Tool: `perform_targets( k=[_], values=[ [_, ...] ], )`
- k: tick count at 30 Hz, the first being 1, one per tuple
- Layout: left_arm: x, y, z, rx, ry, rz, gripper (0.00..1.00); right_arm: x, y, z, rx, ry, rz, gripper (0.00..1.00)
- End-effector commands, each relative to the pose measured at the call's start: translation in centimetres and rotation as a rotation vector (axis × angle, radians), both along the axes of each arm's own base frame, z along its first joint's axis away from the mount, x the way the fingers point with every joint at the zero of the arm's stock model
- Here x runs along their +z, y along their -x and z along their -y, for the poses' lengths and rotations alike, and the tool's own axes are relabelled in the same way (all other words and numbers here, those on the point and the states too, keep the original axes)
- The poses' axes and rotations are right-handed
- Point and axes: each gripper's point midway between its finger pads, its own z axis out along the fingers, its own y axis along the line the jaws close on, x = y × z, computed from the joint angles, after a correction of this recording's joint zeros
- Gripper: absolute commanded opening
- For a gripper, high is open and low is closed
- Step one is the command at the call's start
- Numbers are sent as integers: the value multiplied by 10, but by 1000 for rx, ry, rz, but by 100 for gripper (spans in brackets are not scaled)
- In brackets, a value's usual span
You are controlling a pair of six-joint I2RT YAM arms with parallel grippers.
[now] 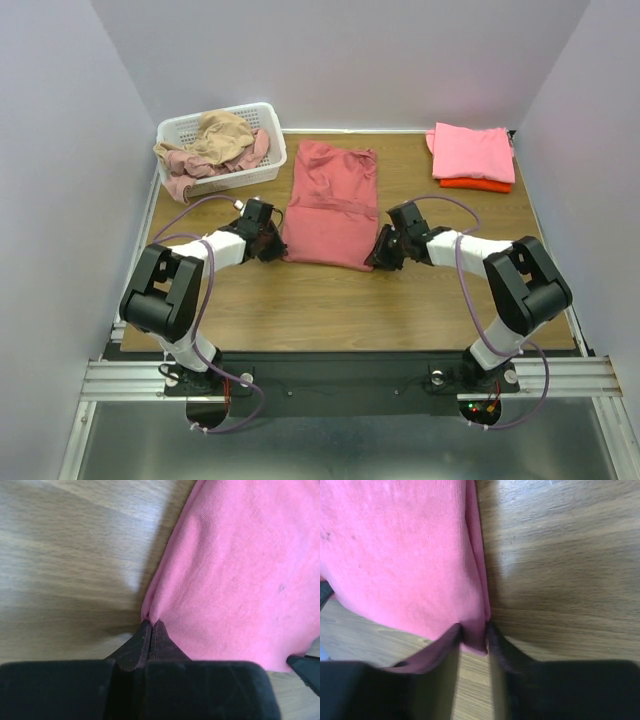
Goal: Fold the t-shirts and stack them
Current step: Fold the tshirt
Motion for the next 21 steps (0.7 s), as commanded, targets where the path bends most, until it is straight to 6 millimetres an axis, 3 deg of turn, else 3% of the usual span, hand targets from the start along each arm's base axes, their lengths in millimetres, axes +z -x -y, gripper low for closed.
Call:
perform_targets(
  k=[1,2,4,6,8,10,11,12,13,15,16,18,21],
  values=[
    [-13,7,1,-18,2,-34,0,0,1,-5,-1,-18,15,22],
    [-15,11,1,-26,6,-41,0,3,1,-5,3,-19,28,8],
    [-5,8,4,-31,31,7,0,5,3,-3,19,-17,38,1],
    [-7,20,-1,-23,37,9,0,15,6,-3,36,-31,63,0],
    [8,29,1,-30,69,52,0,15,18,1,53,-31,61,0],
    [1,52,-4,-29,75,35,0,25,25,4,61,-40,85,0],
    [15,57,-3,-30,105,79,0,24,34,8,65,-39,67,0],
    [6,76,-5,-26,121,49,0,29,44,11,70,-51,73,0],
    [22,81,-2,-29,163,102,0,27,54,15,77,-51,51,0],
    [16,106,0,-29,219,75,0,27,73,22,85,-50,27,0],
    [32,115,9,-59,271,121,0,38,84,26,94,-57,35,0],
    [31,136,16,-52,328,93,0,42,97,35,91,-41,29,1],
    [53,163,36,-94,424,104,0,53,121,45,94,-49,25,0]
  ],
)
